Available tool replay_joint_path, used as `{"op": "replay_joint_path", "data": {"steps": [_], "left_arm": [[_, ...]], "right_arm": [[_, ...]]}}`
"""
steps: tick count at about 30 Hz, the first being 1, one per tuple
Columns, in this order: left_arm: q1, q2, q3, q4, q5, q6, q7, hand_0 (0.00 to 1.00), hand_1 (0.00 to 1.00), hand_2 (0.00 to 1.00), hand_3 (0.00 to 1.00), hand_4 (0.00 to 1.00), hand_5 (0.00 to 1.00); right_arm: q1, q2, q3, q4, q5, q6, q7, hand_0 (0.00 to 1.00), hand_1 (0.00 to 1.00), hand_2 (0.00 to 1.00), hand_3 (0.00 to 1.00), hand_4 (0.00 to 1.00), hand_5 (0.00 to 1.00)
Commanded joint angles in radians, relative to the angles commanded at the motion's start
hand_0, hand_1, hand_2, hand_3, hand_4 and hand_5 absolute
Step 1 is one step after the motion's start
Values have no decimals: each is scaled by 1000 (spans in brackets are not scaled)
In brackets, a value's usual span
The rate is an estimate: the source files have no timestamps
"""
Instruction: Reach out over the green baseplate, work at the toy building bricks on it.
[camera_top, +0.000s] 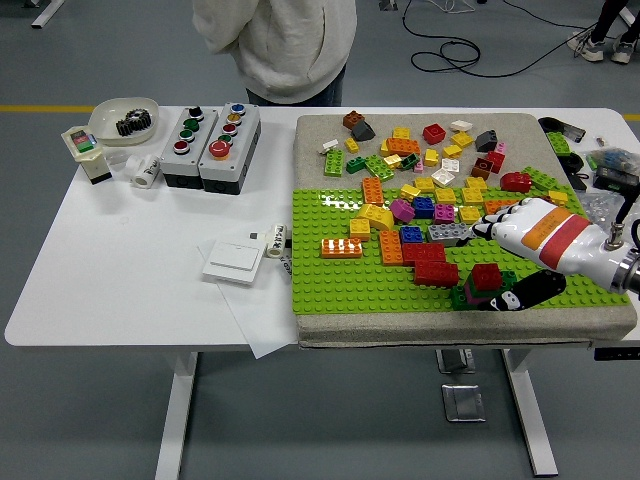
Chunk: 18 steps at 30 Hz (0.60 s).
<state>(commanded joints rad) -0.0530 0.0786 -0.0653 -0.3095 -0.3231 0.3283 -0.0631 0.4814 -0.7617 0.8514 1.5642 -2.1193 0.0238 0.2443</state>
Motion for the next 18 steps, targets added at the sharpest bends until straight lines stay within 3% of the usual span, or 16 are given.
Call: {"op": "replay_joint_path", "data": {"steps": [18], "left_arm": [[-1,-1,0,-1,0,2,1,601,726,703,559,586,622]], "right_arm": [[-41,-10,8,-19,17,-22,45,480,586,674,559,913,527]]}}
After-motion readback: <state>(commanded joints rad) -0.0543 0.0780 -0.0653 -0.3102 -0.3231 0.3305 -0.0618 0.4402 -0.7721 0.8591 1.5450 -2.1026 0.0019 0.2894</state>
